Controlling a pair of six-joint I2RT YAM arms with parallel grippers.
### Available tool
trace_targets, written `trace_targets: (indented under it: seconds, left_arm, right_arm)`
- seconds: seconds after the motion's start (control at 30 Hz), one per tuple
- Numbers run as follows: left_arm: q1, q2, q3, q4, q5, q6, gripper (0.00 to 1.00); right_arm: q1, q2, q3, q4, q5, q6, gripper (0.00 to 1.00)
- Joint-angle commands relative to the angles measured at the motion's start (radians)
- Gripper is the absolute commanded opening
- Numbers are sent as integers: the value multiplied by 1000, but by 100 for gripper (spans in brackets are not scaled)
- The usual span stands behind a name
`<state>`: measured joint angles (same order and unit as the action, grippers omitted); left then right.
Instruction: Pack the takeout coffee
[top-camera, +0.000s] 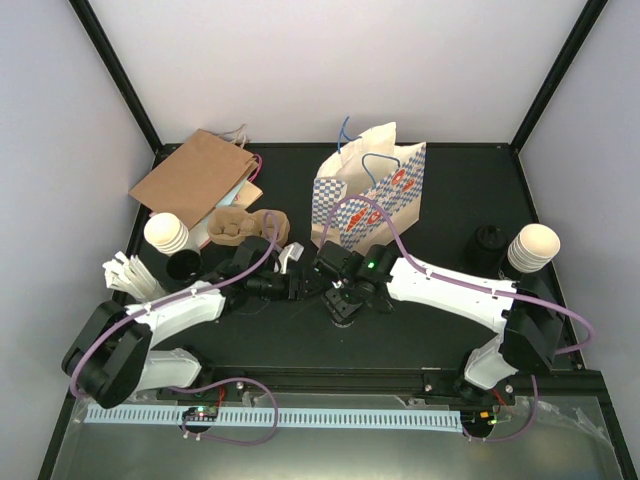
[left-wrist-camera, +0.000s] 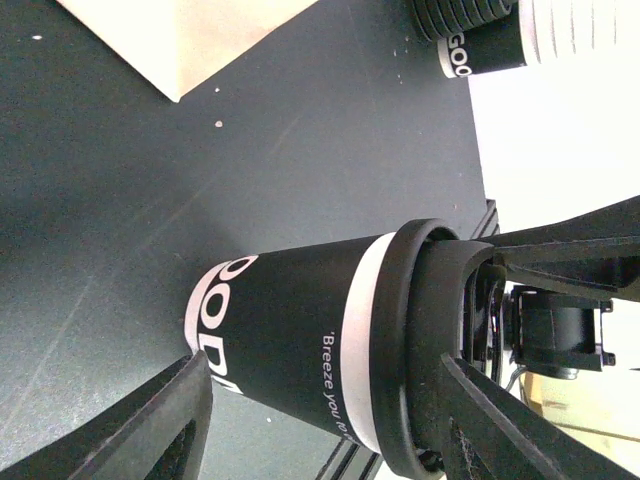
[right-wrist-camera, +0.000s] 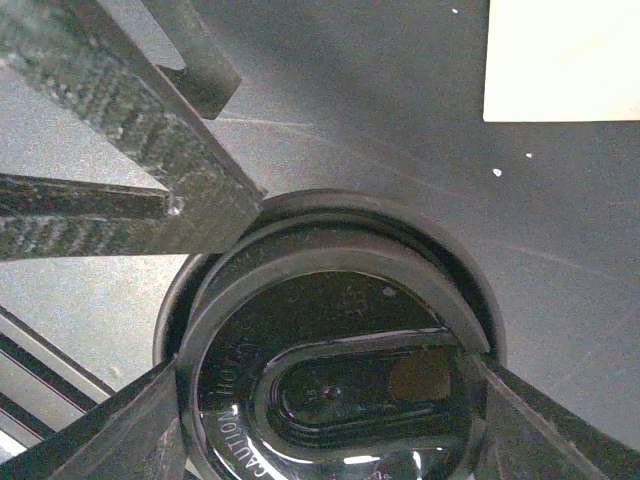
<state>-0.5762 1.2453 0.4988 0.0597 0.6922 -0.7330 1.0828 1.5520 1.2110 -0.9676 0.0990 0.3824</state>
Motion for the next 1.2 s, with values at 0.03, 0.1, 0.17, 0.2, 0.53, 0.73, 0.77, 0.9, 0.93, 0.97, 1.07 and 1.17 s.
trace_targets:
  seconds: [0.03, 0.1, 0.17, 0.2, 0.53, 0.73, 0.77, 0.9, 0.93, 0.97, 1.07, 1.17]
  left_arm:
    - [4, 24, -4, 83, 57, -12, 63]
    - [4, 29, 3, 50, 40, 4, 63]
    - [4, 53, 5, 30, 34, 15, 63]
    - [4, 69, 6, 23, 34, 16, 62]
    - [3, 121, -31, 23, 10, 22, 59]
    - [3, 58, 8, -8, 32, 43, 61]
    - [3, 44, 16, -9, 38, 43, 63]
    - [3, -7, 42, 2, 73, 38, 77]
    - [2, 2, 43, 15, 92, 32, 78]
    - [0, 17, 43, 33, 110, 27, 78]
    - [-10, 74, 40, 71, 148, 19, 78]
    - [-26, 113, 46, 68, 146, 26, 78]
  right_arm:
    - [19, 143, -105, -58, -117, 10, 65]
    - [18, 147, -104, -59, -117, 9, 65]
    - [18, 153, -102, -62, -117, 10, 65]
    - [19, 156, -101, -64, -115, 11, 65]
    - [25, 171, -90, -76, -90, 25, 64]
    - [25, 159, -70, -79, -66, 32, 64]
    - [24, 156, -70, -80, -63, 32, 65]
    - [25, 151, -75, -75, -57, 34, 65]
    - [24, 150, -74, -74, -59, 34, 65]
    - [25, 149, -74, -73, -59, 36, 65]
    - [25, 149, -74, -68, -62, 36, 65]
    - [26, 145, -73, -70, -56, 36, 65]
